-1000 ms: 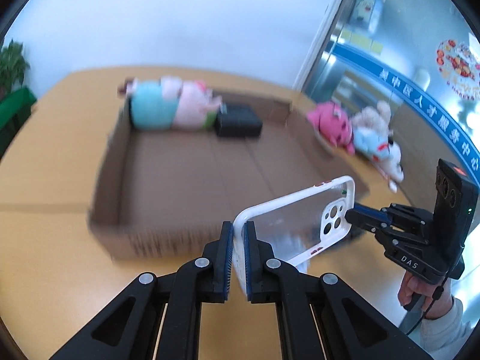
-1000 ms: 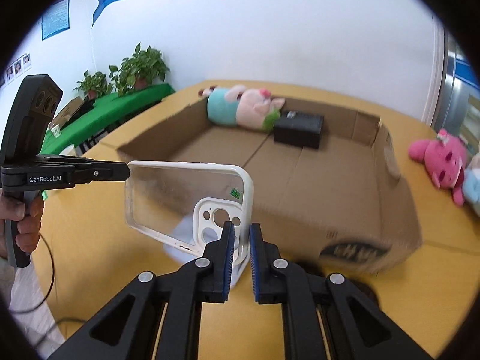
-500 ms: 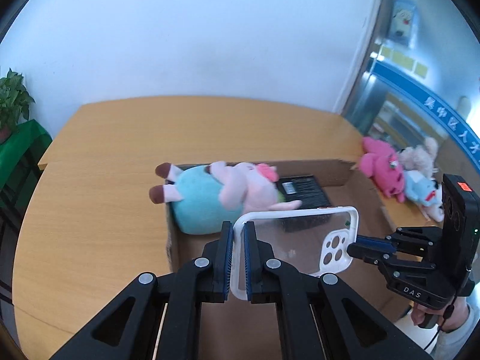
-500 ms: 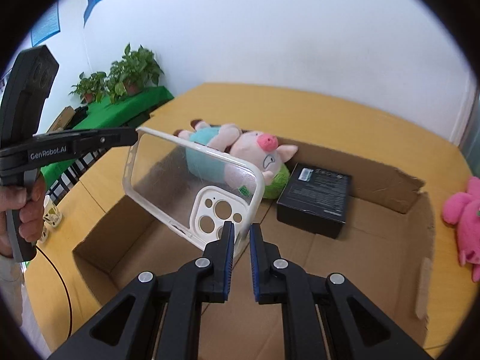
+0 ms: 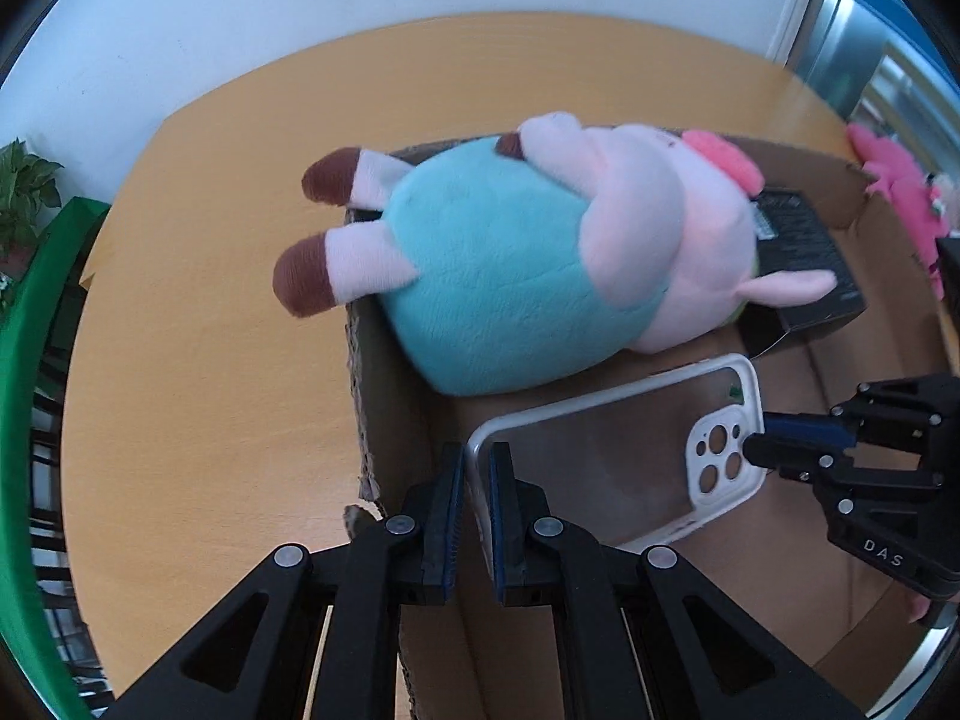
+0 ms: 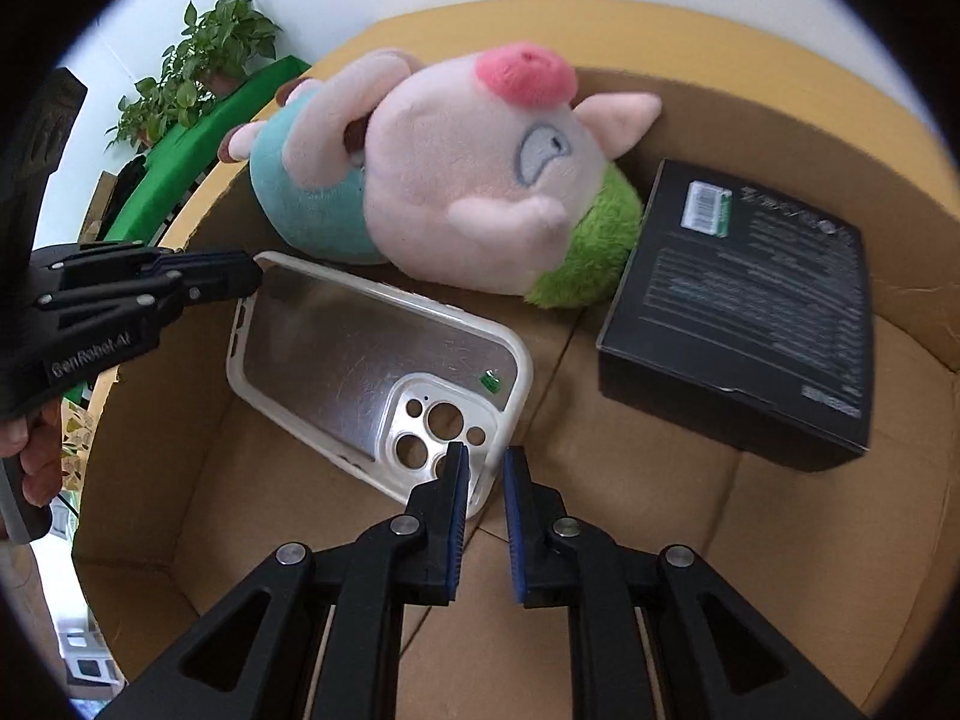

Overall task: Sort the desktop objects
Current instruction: 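Carry the phone case with the left gripper into the cardboard box and release, then move the left gripper toward the white phone stand on the table, then grasp the white-and-silver phone stand with the left gripper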

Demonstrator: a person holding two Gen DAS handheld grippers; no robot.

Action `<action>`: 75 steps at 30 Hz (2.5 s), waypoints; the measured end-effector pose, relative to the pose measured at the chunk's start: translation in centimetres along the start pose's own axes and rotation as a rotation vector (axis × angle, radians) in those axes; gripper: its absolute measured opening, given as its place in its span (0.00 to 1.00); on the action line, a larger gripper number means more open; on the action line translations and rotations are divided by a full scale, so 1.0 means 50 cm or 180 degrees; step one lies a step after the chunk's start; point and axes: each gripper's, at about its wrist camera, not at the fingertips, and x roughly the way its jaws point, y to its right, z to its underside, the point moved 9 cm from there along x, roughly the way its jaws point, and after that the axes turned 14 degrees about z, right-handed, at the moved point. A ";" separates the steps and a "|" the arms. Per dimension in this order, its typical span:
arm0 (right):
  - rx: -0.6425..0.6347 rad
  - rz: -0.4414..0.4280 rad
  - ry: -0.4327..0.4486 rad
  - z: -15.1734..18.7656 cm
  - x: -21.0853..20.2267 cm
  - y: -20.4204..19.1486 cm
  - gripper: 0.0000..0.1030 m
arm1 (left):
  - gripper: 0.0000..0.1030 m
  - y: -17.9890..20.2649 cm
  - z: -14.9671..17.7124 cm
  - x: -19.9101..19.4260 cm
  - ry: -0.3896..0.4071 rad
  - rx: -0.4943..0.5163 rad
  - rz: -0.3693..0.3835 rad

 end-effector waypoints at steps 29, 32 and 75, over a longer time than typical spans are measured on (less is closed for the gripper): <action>0.0470 -0.0045 0.1169 0.292 -0.299 0.067 0.74 | 0.58 0.225 0.209 -0.268 0.1555 0.0247 0.0387; 0.0278 -0.0145 0.1220 0.366 -0.315 0.037 0.74 | 0.65 0.273 0.273 -0.262 0.1573 0.0338 0.0533; 0.0115 0.0103 0.1068 0.489 -0.179 -0.089 0.47 | 0.32 0.357 0.512 -0.054 0.0769 0.0191 0.1156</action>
